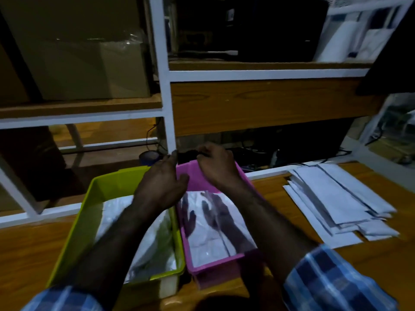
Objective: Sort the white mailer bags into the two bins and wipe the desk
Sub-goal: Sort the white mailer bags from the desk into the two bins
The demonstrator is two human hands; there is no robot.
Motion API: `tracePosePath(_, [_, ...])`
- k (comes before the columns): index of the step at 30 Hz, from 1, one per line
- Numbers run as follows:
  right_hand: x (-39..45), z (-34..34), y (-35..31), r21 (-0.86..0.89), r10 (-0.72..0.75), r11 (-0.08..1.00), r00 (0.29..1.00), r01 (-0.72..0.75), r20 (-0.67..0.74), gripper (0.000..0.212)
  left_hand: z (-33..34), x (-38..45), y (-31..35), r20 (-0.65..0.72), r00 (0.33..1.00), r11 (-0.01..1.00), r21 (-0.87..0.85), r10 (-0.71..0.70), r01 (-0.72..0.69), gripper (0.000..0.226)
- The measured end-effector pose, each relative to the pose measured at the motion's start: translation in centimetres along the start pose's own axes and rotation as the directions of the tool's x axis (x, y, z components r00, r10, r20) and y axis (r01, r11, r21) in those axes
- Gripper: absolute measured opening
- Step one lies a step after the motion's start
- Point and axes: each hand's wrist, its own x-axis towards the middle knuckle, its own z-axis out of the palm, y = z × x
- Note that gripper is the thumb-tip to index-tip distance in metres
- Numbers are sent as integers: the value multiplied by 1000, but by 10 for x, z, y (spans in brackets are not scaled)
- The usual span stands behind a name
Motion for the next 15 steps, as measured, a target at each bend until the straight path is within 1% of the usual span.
tracePosePath(2, [2, -25, 28, -16, 20, 1000, 999, -20, -32, 32, 20, 3, 32, -7, 1000, 1000, 4, 9, -9, 63])
tracePosePath(6, [6, -73, 89, -52, 49, 997, 998, -51, -40, 34, 74, 11, 90, 27, 998, 998, -9, 60, -60, 70])
tracePosePath(9, [7, -115, 134, -101, 56, 993, 997, -61, -54, 30, 114, 21, 140, 41, 997, 997, -47, 60, -58, 77])
tracePosePath(12, [10, -156, 181, -143, 67, 987, 996, -75, -61, 29, 151, 32, 191, 33, 995, 992, -90, 90, -87, 81])
tracePosePath(15, [17, -200, 233, -194, 107, 974, 992, -118, -70, 29, 197, 43, 240, 77, 991, 990, -101, 110, -102, 82])
